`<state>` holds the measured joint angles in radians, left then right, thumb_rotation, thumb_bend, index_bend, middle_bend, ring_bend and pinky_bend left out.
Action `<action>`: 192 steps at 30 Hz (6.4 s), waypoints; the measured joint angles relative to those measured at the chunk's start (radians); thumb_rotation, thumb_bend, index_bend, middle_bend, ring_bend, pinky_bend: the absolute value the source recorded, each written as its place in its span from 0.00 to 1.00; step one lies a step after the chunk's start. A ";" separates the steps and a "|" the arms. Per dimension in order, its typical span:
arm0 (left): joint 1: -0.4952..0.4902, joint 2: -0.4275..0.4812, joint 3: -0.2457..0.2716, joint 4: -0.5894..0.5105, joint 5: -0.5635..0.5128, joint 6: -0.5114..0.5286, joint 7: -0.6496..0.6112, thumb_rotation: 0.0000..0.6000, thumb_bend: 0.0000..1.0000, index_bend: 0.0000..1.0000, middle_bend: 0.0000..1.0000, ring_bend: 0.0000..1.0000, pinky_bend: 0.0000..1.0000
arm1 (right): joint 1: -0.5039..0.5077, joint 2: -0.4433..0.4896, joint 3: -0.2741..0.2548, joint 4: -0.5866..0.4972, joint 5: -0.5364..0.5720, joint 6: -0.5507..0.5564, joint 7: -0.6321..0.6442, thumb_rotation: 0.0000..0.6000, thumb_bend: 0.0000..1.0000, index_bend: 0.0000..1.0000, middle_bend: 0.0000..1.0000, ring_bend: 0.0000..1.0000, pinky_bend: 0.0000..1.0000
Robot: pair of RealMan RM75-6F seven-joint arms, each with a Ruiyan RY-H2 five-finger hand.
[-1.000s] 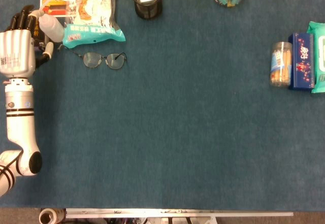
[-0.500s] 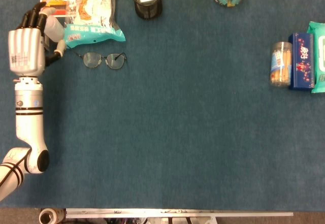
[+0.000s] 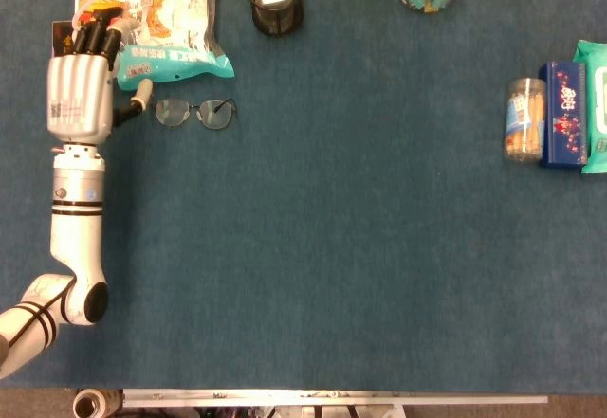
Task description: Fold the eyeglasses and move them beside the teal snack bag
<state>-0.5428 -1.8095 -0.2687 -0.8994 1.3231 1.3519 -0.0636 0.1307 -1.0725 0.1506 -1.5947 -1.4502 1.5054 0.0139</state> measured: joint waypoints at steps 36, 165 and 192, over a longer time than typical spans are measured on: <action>-0.077 -0.098 0.061 0.032 0.059 -0.082 0.116 1.00 0.25 0.23 0.19 0.23 0.52 | -0.015 -0.005 -0.008 0.024 -0.002 0.007 0.026 1.00 0.17 0.23 0.34 0.32 0.54; -0.141 0.007 -0.025 -0.380 -0.122 -0.126 0.561 1.00 0.24 0.22 0.16 0.19 0.46 | -0.038 -0.011 -0.008 0.056 -0.002 0.022 0.077 1.00 0.17 0.23 0.34 0.32 0.54; -0.116 -0.002 -0.032 -0.324 -0.190 -0.111 0.536 1.00 0.24 0.22 0.16 0.19 0.46 | -0.032 -0.021 -0.009 0.057 -0.005 0.012 0.071 1.00 0.17 0.23 0.34 0.32 0.54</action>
<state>-0.6592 -1.8114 -0.3009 -1.2239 1.1328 1.2410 0.4725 0.0986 -1.0936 0.1413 -1.5373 -1.4556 1.5178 0.0850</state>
